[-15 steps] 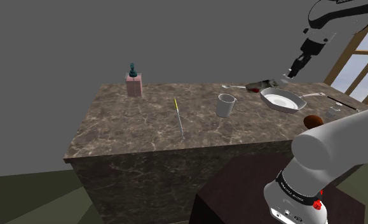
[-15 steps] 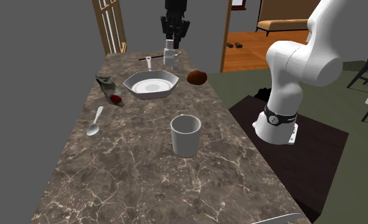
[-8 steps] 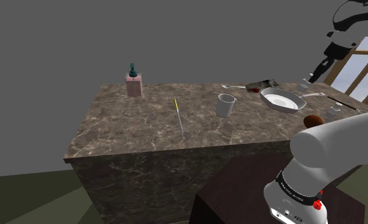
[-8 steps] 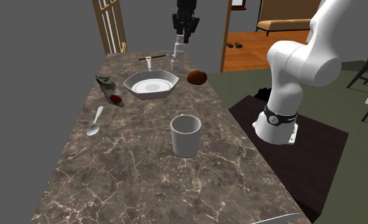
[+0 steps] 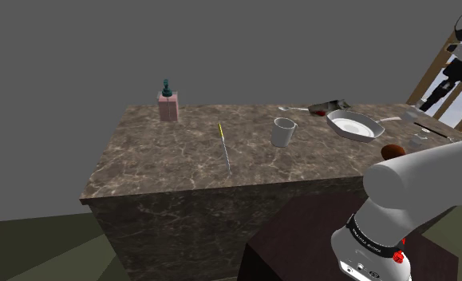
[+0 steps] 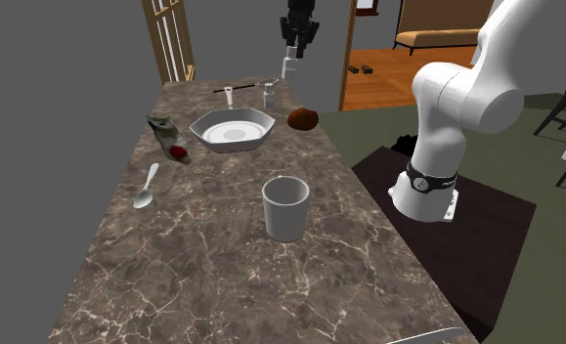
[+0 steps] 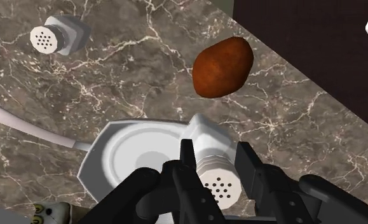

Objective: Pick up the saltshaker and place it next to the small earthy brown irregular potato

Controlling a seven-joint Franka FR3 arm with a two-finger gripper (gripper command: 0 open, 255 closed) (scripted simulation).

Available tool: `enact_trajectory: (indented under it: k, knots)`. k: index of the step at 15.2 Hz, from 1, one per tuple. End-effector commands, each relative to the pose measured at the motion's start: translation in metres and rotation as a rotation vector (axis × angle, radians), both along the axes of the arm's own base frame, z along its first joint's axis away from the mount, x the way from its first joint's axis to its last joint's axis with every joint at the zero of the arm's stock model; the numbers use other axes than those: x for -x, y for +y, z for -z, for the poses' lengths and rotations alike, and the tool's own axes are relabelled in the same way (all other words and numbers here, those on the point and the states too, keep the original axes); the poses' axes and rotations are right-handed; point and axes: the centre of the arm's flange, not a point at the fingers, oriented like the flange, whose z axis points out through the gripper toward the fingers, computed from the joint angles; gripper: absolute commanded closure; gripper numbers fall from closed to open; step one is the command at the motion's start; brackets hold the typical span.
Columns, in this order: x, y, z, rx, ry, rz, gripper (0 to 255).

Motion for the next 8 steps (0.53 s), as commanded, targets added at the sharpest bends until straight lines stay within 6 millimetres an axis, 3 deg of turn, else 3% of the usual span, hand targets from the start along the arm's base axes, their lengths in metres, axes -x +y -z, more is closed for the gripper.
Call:
enact_trajectory:
  k: [1,4,8]
  knots:
    - [0.026,-0.012,-0.001,0.000,0.001,-0.001,255]
    - [0.069,-0.029,-0.001,0.000,0.001,-0.001,255]
    - [0.069,-0.029,0.020,0.000,0.001,-0.001,255]
